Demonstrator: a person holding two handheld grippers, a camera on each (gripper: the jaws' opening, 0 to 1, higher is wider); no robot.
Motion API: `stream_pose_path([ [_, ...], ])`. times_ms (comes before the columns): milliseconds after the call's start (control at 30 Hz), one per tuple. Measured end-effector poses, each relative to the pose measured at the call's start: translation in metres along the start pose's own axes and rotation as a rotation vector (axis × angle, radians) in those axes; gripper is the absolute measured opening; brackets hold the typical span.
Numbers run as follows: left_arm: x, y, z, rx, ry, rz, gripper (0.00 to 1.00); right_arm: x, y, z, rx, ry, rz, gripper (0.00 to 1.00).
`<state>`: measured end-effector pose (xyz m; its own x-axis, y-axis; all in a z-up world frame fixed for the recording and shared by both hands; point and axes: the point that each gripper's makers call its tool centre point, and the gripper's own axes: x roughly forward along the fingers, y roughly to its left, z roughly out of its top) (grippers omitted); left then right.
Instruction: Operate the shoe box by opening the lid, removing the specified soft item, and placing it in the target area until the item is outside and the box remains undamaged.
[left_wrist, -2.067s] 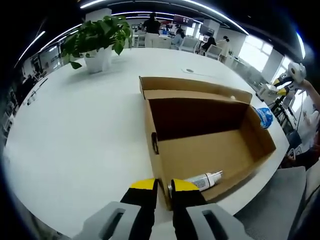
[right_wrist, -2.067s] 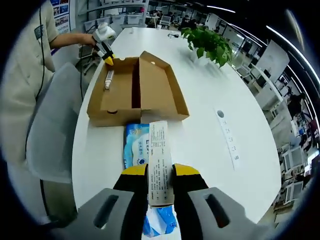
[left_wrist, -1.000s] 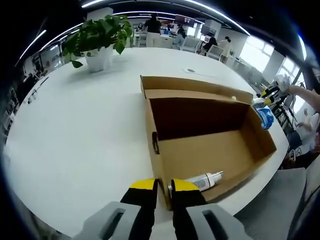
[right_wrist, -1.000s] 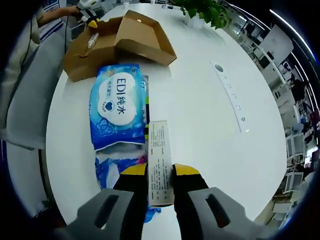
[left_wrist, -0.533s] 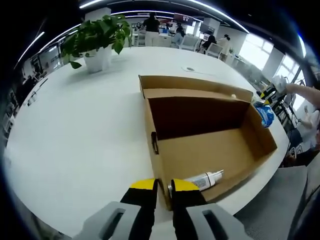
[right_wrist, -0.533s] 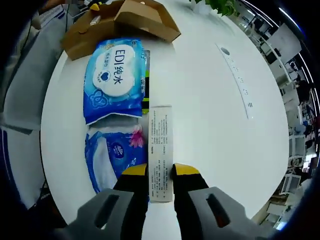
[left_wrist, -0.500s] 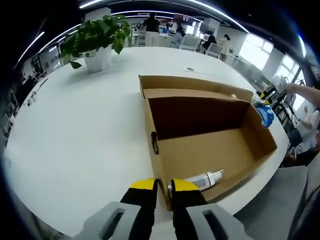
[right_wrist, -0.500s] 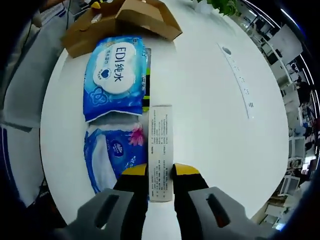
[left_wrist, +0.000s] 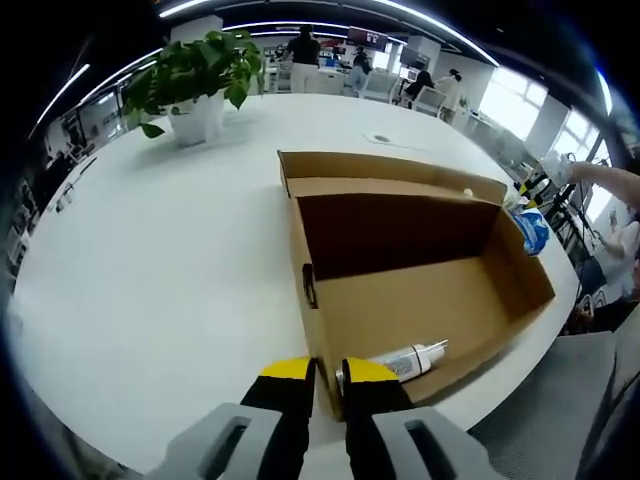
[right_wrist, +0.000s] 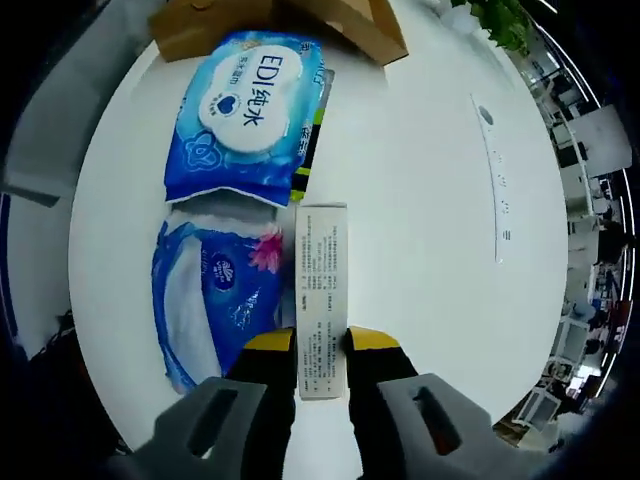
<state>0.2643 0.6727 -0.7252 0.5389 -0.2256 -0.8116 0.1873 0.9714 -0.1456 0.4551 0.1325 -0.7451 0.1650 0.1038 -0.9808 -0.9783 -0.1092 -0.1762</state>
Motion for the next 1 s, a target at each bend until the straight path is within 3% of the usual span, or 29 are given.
stream_pose_path([
  [467, 0.0, 0.0, 0.004, 0.055, 0.001, -0.008, 0.14, 0.005, -0.007, -0.001, 0.089, 0.004, -0.042, 0.19],
  [667, -0.007, 0.001, 0.019, 0.113, -0.02, -0.005, 0.19, 0.008, -0.008, -0.004, 0.1, 0.006, -0.05, 0.23],
  [800, -0.012, -0.003, 0.033, 0.175, -0.042, -0.015, 0.22, 0.007, -0.012, -0.007, 0.117, 0.004, -0.071, 0.3],
  [1000, -0.01, -0.011, 0.043, 0.32, -0.011, -0.057, 0.27, -0.004, -0.02, -0.011, 0.167, -0.002, -0.123, 0.38],
])
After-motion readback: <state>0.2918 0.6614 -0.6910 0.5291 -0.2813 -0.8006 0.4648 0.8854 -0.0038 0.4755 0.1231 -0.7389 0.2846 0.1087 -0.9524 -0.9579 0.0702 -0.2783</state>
